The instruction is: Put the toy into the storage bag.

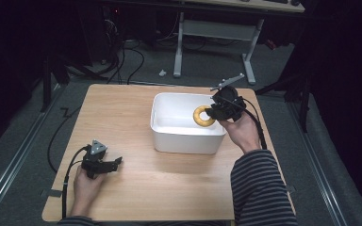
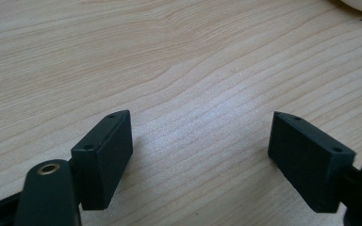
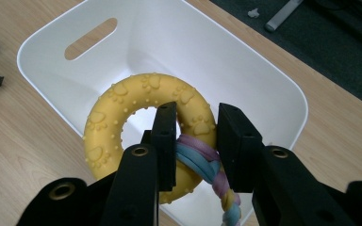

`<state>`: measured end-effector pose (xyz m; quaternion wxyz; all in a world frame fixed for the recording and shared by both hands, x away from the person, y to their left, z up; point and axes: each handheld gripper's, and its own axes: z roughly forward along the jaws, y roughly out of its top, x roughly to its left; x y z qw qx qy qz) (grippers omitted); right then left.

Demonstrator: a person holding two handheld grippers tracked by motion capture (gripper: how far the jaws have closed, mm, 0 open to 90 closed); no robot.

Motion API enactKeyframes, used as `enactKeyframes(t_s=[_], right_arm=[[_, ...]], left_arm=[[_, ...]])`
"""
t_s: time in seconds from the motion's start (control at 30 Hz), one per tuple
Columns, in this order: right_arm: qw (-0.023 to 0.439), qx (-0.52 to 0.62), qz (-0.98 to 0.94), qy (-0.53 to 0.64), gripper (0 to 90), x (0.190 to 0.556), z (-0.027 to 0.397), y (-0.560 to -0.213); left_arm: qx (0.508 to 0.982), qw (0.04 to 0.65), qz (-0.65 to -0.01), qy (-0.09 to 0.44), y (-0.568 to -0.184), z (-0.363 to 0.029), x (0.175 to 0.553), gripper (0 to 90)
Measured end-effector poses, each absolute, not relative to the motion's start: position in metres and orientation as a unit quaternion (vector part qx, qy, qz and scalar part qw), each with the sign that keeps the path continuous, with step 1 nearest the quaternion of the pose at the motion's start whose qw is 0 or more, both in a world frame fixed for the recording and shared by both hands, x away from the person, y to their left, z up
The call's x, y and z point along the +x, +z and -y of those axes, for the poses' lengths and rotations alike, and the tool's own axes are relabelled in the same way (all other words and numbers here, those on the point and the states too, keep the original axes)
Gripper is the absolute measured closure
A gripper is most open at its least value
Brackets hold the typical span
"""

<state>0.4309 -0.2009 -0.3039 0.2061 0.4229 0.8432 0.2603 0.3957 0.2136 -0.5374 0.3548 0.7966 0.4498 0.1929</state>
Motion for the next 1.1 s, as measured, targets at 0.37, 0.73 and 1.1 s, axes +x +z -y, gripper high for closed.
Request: enactKeyframes(t_s=[0.37,0.73,1.1], right_arm=[[0.2,0.424,-0.843,0.264,69.8,0.444,0.19,-0.312],[0.192,0.418,-0.849,0.261,69.8,0.452,0.179,-0.322],[0.174,0.415,-0.855,0.259,69.8,0.457,0.17,-0.338]], left_arm=[[0.796,0.355,-0.45,0.193,-0.537,-0.213,0.396,22.7],[0.796,0.355,-0.45,0.193,-0.537,-0.214,0.396,22.8],[0.797,0.354,-0.45,0.193,-0.537,-0.214,0.396,22.7]])
